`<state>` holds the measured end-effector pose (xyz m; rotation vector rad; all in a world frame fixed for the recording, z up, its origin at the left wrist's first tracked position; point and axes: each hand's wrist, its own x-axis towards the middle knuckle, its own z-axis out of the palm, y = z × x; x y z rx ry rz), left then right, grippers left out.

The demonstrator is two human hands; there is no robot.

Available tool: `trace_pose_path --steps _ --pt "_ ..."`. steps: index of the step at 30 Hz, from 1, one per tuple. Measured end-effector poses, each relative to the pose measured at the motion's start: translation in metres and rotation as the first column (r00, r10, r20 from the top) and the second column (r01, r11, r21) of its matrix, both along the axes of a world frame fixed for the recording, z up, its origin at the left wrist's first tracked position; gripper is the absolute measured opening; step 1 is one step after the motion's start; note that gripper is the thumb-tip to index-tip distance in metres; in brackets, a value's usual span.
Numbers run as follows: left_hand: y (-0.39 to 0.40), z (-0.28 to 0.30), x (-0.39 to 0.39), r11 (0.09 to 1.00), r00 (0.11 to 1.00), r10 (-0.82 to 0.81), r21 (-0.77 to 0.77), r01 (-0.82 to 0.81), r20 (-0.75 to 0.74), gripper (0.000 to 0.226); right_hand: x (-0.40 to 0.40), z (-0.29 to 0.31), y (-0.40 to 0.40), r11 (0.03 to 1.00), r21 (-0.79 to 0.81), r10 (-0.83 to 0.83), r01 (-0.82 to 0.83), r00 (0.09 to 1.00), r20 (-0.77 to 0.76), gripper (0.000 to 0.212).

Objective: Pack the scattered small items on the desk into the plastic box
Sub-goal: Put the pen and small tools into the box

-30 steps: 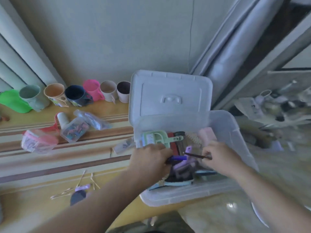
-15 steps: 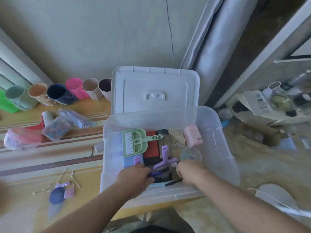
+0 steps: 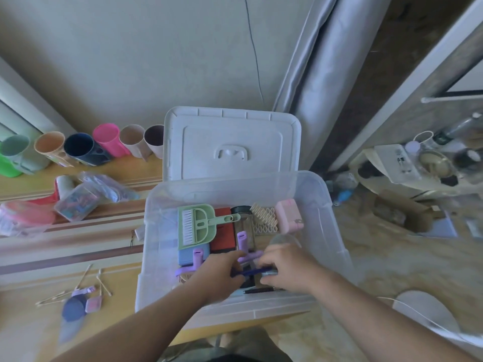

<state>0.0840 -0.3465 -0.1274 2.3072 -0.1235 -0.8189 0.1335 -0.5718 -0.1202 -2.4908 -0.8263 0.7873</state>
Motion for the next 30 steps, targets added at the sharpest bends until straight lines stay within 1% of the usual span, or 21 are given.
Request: trace_pose_path --steps 1,3,6,7,9,10,12,13,15,18,20,22,24,26,28,30 --pt "-0.002 -0.001 0.001 0.998 0.998 0.051 -0.03 -0.052 -0.023 0.035 0.0 -0.002 0.001 1.0 -0.011 0.011 -0.011 1.0 0.007 0.018" --pt "-0.006 -0.002 0.001 0.991 0.993 0.102 -0.079 -0.107 -0.062 0.046 -0.001 -0.003 0.002 0.998 -0.049 0.035 -0.034 0.999 0.018 0.019" --pt "-0.01 0.003 -0.001 0.987 0.993 0.104 -0.114 -0.111 -0.062 0.051 0.002 -0.005 0.001 0.986 -0.13 0.112 -0.108 0.993 0.026 0.021" --pt "-0.01 0.007 -0.001 0.99 0.995 0.096 -0.104 -0.098 -0.025 0.049 0.003 -0.007 -0.002 0.982 -0.158 0.107 -0.103 0.994 0.016 0.02" --pt "-0.003 0.017 -0.002 0.996 0.993 0.072 -0.067 -0.066 0.089 0.042 0.008 -0.013 -0.013 0.971 -0.236 0.019 -0.028 0.999 -0.04 0.014" --pt "0.004 0.023 -0.003 0.995 0.988 0.075 -0.068 -0.066 0.134 0.039 0.011 -0.016 -0.02 0.953 -0.304 -0.019 -0.003 0.997 -0.071 0.011" --pt "0.024 0.034 -0.008 0.99 0.972 0.109 -0.106 -0.088 0.209 0.034 0.012 -0.022 -0.029 0.895 -0.446 -0.048 -0.008 0.992 -0.114 0.01" --pt "0.037 0.04 -0.012 0.988 0.958 0.129 -0.115 -0.102 0.257 0.031 0.011 -0.025 -0.032 0.871 -0.49 -0.059 -0.008 0.991 -0.121 0.01" --pt "0.066 0.053 -0.022 0.978 0.904 0.202 -0.124 -0.167 0.377 0.026 0.009 -0.03 -0.032 0.845 -0.535 -0.058 -0.01 0.992 -0.11 0.011" --pt "0.115 0.064 -0.036 0.93 0.756 0.359 -0.14 -0.34 0.547 0.021 0.01 -0.033 -0.023 0.844 -0.536 -0.048 -0.013 0.994 -0.1 0.015" --pt "0.149 0.058 -0.042 0.877 0.669 0.437 -0.118 -0.466 0.602 0.021 0.014 -0.03 -0.013 0.859 -0.511 -0.033 -0.02 0.995 -0.094 0.009" --pt "0.184 0.037 -0.051 0.817 0.629 0.49 -0.065 -0.573 0.604 0.02 0.018 -0.023 0.0 0.888 -0.459 -0.045 0.027 0.999 -0.028 0.007" --pt "0.216 0.012 -0.062 0.767 0.648 0.537 0.007 -0.641 0.54 0.031 0.019 -0.012 0.024 0.939 -0.321 -0.095 0.125 0.99 0.106 0.015" --pt "0.245 -0.013 -0.079 0.743 0.7 0.562 0.102 -0.661 0.441 0.031 0.017 0.005 0.061 0.974 -0.09 -0.177 0.209 0.944 0.279 0.02" --pt "0.27 -0.033 -0.096 0.72 0.74 0.6 0.198 -0.666 0.304 0.034 0.013 0.023 0.107 0.962 0.147 -0.272 0.23 0.856 0.44 0.018" --pt "0.294 -0.047 -0.111 0.711 0.772 0.601 0.304 -0.634 0.204 0.045 0.008 0.042 0.156 0.942 0.263 -0.322 0.21 0.787 0.526 0.016"
